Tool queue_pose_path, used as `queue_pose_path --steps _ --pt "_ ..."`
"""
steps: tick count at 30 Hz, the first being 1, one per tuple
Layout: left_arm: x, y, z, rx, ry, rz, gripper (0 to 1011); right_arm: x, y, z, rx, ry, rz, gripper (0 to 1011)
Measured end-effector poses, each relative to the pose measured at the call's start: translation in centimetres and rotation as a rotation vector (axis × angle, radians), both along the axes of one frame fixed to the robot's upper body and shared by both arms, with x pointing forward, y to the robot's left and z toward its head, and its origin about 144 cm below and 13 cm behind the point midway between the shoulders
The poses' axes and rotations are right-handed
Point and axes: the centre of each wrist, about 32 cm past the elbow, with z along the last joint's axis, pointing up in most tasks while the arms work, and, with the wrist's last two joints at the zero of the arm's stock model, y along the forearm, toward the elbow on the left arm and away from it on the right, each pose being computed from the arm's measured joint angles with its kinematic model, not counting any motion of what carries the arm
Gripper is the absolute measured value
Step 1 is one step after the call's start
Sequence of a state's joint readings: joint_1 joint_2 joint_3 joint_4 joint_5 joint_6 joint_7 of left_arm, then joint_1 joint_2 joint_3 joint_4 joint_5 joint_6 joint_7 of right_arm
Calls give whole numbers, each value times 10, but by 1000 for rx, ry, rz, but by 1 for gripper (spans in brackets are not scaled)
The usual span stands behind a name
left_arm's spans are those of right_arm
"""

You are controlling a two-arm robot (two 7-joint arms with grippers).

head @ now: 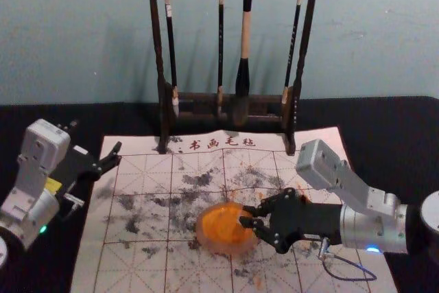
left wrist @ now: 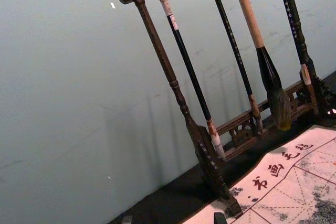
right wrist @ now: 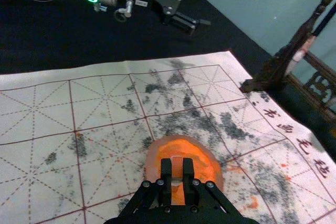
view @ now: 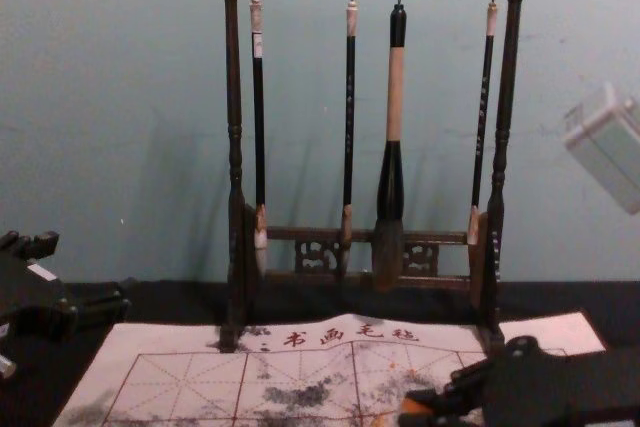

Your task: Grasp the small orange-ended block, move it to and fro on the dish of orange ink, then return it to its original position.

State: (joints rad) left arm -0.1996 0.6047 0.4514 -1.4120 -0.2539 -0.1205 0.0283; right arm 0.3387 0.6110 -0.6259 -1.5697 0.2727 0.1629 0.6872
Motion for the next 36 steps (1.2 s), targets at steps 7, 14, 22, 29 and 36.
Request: queue_pose_path --steps 7,14,22,29,36 --pt "0 0 0 0 0 0 1001 1 7 -2 -6 5 21 90" --pt "0 0 0 0 0 0 1001 6 14 -5 -21 4 33 90" --pt "0 0 0 0 0 0 1001 16 20 -5 -33 0 30 90" --pt "0 0 0 0 0 0 1001 24 23 -2 -45 -8 19 90" --pt "0 0 0 0 0 0 1001 29 18 0 -55 -13 -19 90"
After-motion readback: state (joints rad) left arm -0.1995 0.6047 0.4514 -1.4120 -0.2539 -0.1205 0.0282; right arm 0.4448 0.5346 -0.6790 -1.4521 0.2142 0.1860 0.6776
